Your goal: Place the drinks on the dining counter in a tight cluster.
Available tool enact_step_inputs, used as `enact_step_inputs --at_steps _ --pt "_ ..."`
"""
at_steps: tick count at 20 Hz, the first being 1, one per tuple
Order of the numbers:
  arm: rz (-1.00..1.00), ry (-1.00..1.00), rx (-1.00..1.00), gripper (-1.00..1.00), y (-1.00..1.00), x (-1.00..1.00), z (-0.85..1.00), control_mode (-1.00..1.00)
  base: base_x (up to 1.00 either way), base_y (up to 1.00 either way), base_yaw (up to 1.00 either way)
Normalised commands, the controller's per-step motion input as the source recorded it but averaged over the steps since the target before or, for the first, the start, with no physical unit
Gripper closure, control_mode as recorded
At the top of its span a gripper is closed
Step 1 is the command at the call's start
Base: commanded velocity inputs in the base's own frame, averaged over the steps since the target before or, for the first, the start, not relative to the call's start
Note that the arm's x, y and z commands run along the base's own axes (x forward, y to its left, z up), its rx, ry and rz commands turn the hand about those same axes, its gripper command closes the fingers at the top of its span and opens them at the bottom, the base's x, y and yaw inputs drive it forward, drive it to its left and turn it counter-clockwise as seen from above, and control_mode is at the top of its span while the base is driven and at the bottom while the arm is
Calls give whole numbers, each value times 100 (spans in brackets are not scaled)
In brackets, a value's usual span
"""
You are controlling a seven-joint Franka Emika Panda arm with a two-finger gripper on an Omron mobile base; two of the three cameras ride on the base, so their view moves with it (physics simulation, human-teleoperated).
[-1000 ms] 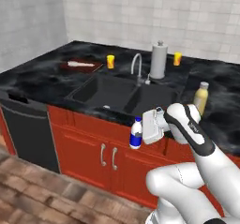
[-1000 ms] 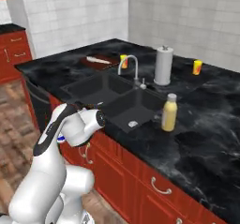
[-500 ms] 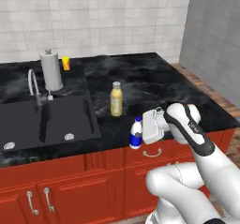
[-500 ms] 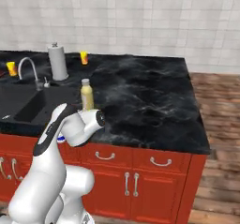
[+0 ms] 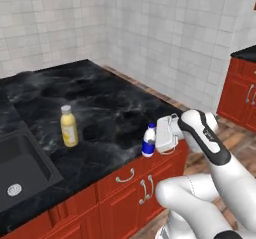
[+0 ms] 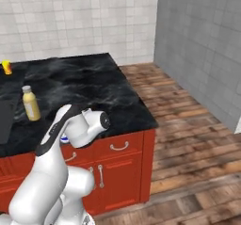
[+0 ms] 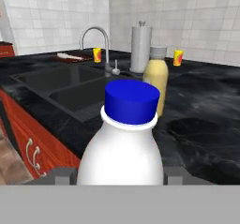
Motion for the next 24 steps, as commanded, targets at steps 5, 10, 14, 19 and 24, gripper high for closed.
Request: enact_step_inputs --at_steps 5,10,14,19,24 --pt "0 0 0 100 0 0 0 100 46 32 -6" --pt "0 0 0 100 0 0 0 100 52 10 3" --pt "0 0 0 100 0 0 0 100 56 0 19" --pt "0 0 0 100 0 0 0 100 49 -2 36" --pt "0 0 0 100 0 0 0 100 42 -10 47"
